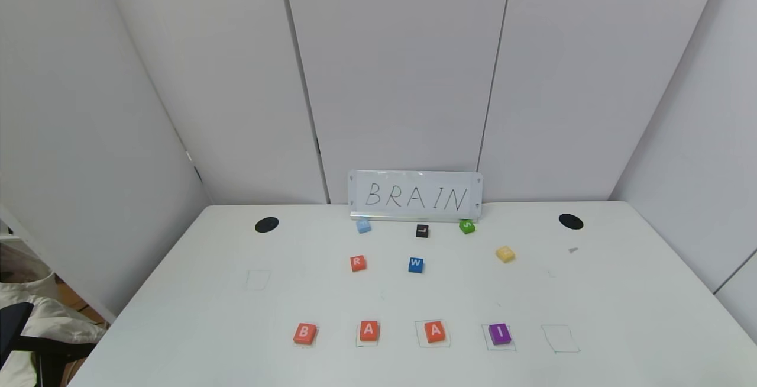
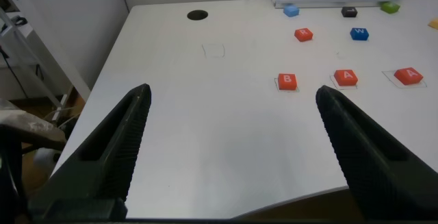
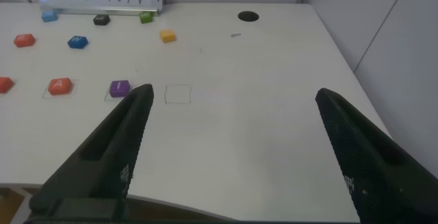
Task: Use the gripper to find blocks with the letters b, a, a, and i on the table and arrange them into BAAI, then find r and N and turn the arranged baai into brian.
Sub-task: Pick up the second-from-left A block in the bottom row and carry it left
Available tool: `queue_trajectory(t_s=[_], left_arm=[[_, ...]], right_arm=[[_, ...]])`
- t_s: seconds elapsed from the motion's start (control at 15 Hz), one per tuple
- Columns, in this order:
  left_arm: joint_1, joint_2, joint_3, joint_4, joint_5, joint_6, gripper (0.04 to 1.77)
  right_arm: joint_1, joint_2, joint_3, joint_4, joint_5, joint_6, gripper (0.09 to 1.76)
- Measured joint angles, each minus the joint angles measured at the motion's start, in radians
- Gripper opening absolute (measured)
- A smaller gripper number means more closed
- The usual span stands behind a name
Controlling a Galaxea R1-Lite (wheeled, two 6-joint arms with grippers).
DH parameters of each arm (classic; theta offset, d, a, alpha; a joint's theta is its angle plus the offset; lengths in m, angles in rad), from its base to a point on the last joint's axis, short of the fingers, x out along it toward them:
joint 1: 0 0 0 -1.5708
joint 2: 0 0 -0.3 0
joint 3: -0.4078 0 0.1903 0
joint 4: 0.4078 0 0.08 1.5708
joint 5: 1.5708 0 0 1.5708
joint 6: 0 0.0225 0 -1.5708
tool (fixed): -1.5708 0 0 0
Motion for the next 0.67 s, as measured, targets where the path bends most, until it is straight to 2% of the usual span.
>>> queue_trajectory(t_s=[0.67], left_arm=[[0.000,0.000,0.007,-0.043,0.000,-0.014,1.72]], right_arm=[[0.000,0.000,0.000,-0.003,-0.003,0.011,1.71]])
